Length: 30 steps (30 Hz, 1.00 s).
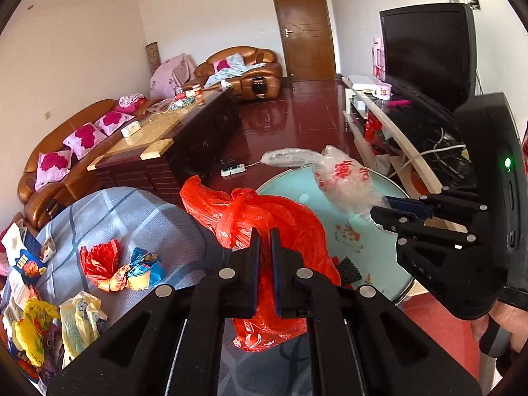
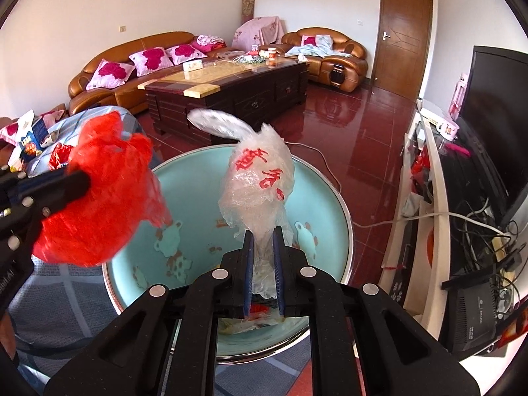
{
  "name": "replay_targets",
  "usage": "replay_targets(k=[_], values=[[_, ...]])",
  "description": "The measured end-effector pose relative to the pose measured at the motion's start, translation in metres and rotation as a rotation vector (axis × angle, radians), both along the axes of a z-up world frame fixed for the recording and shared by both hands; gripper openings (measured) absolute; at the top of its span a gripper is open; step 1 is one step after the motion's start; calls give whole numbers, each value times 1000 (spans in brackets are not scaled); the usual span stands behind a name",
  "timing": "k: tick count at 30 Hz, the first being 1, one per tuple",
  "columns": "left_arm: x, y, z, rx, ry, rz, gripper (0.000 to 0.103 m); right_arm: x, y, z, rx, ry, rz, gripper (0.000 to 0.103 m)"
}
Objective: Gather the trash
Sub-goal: 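Open both tools over the teal bucket to drop the red and clear bags, then grasp the blue-white carton with the left tool while the right tool grasps the pale yellow bag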
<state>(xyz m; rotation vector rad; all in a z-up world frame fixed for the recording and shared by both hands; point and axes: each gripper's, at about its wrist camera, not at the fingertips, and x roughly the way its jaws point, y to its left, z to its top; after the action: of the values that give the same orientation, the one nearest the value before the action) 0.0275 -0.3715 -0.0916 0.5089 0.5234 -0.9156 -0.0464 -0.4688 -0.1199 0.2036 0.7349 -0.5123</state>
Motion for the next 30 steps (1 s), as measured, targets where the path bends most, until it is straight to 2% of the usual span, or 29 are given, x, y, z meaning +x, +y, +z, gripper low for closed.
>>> replay_targets(k=[1,2,3,4,8,12,14,30], values=[[-1,-1,-1,2,4,-8,10,0,0,1,0,-4,0,16],[-1,-2,-1,5,6,-14,10,-2,-1,1,2,-11,-2,25],[-2,-2,-2,7,-2,-10,11,-4,-3,1,5,-21,-4,30],[-3,-2,-2,7,-6,-10,15,-5,-3,3,4,-25,-7,33],[-3,-1,-1,5,-19,5,49,-7,-8,6,3,-31,-21,34],[-5,0,0,9,-31,15,52,-8,-8,8,1,-36,-24,36],[-6,1,1,4,-34,19,59,-7,-8,8,-1,-36,-22,37],[-6,18,14,-7,-61,67,61,-5,2,17,-12,-50,8,40]])
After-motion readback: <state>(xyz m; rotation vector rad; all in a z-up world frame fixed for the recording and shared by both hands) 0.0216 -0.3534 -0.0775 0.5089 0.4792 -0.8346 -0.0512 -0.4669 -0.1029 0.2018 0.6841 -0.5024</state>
